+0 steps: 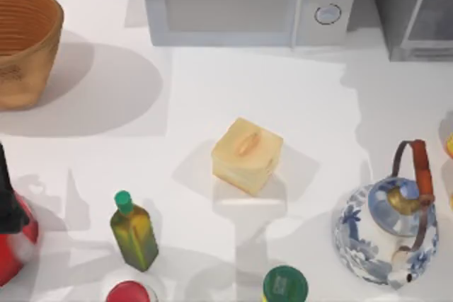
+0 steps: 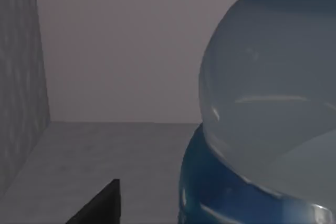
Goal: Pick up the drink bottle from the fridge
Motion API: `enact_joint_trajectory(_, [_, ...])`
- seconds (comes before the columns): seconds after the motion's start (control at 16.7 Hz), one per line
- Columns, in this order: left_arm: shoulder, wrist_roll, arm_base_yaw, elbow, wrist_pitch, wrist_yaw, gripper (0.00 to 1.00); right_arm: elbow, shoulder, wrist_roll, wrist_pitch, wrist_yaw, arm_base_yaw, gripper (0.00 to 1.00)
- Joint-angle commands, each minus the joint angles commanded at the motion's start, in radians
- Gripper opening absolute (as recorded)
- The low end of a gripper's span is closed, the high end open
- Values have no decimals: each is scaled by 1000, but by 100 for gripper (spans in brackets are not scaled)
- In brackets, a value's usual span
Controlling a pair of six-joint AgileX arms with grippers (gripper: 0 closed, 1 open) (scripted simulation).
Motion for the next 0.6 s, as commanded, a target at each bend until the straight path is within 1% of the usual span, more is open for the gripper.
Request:
enact_joint_trajectory(0.06, [0, 0, 0, 0, 0, 0, 100, 0, 0, 0, 0, 0, 0, 100])
enact_joint_trajectory(0.6, [0, 0, 0, 0, 0, 0, 100, 0, 0, 0, 0, 0, 0, 32])
